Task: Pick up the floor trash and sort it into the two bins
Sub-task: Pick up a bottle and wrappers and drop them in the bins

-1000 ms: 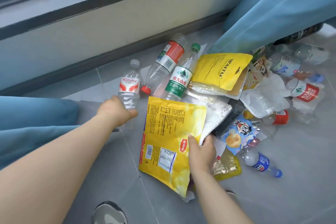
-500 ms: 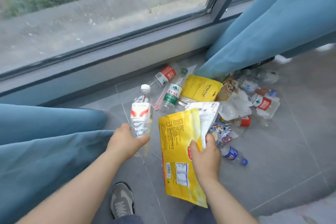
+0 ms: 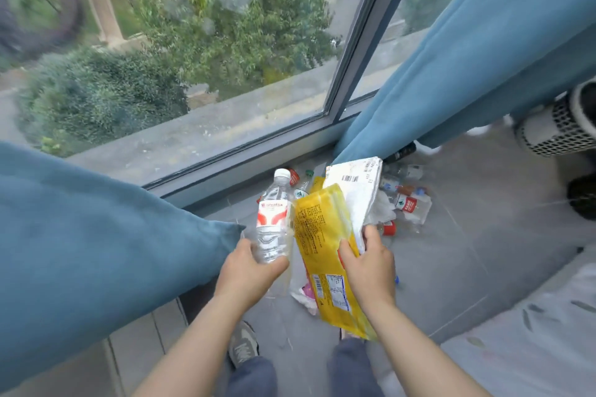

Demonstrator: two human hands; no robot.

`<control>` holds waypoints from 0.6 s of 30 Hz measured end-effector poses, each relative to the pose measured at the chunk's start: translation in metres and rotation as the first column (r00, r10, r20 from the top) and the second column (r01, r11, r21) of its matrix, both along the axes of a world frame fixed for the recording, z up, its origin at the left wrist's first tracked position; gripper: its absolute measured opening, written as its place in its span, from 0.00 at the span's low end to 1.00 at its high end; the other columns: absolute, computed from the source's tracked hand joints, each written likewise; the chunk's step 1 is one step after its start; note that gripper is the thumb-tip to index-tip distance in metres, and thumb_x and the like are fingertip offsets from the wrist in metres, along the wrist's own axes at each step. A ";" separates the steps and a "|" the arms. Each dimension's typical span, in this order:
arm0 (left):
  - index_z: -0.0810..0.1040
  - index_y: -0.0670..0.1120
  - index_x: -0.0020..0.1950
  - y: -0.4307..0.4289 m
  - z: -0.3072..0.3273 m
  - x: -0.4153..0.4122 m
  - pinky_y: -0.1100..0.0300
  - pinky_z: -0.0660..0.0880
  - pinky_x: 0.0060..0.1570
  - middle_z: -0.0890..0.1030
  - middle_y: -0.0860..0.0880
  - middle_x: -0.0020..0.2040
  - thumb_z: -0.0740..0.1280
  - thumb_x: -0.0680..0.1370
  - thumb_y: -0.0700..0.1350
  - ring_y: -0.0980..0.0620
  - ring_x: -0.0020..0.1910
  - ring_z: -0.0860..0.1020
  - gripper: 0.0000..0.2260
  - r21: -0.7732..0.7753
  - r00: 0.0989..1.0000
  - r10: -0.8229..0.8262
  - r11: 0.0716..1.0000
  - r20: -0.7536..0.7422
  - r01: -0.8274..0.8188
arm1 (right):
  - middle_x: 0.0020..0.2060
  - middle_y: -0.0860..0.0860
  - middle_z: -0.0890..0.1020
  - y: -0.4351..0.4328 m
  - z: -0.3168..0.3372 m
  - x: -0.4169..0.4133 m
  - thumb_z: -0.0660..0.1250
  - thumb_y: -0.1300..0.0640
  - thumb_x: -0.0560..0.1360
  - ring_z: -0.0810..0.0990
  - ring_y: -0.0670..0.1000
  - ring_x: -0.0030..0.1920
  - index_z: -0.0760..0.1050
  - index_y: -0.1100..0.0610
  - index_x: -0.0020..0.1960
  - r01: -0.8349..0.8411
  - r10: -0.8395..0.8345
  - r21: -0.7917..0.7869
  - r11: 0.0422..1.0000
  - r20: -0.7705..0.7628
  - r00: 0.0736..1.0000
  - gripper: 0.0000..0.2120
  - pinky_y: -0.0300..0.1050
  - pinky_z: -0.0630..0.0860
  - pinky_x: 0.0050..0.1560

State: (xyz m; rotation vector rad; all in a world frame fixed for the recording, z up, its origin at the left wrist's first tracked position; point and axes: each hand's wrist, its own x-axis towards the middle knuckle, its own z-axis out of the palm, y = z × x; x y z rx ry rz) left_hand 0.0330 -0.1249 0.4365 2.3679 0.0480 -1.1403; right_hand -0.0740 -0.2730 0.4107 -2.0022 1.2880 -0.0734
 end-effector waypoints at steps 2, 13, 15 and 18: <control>0.66 0.50 0.53 0.002 0.040 -0.002 0.59 0.67 0.41 0.72 0.53 0.48 0.69 0.71 0.53 0.52 0.45 0.71 0.17 -0.020 1.000 0.017 1.000 0.015 -0.016 | 0.28 0.47 0.71 0.001 0.042 0.000 0.67 0.58 0.73 0.69 0.55 0.33 0.64 0.55 0.39 0.004 -0.004 -0.016 1.000 0.031 1.000 0.11 0.48 0.63 0.34; 0.71 0.49 0.62 0.010 0.212 -0.024 0.60 0.70 0.46 0.73 0.58 0.46 0.70 0.71 0.50 0.59 0.44 0.73 0.21 -0.265 0.981 0.082 0.964 0.179 -0.032 | 0.34 0.48 0.80 0.002 0.239 -0.040 0.68 0.57 0.73 0.77 0.54 0.37 0.70 0.54 0.42 0.148 -0.107 -0.140 0.979 0.262 0.959 0.06 0.50 0.74 0.37; 0.70 0.51 0.61 0.006 0.237 -0.029 0.62 0.69 0.43 0.74 0.59 0.46 0.71 0.71 0.50 0.61 0.44 0.73 0.20 -0.332 0.979 0.072 0.943 0.190 -0.005 | 0.32 0.48 0.79 0.003 0.268 -0.050 0.68 0.58 0.73 0.76 0.51 0.35 0.69 0.54 0.41 0.193 -0.134 -0.170 0.966 0.310 0.941 0.07 0.45 0.71 0.35; 0.69 0.55 0.60 -0.005 0.277 -0.036 0.62 0.67 0.47 0.75 0.58 0.50 0.71 0.70 0.52 0.59 0.49 0.73 0.20 -0.388 0.974 -0.007 0.917 0.226 0.096 | 0.32 0.47 0.79 0.000 0.313 -0.064 0.68 0.58 0.73 0.75 0.47 0.35 0.70 0.52 0.40 0.273 -0.183 -0.192 0.943 0.386 0.904 0.08 0.36 0.68 0.33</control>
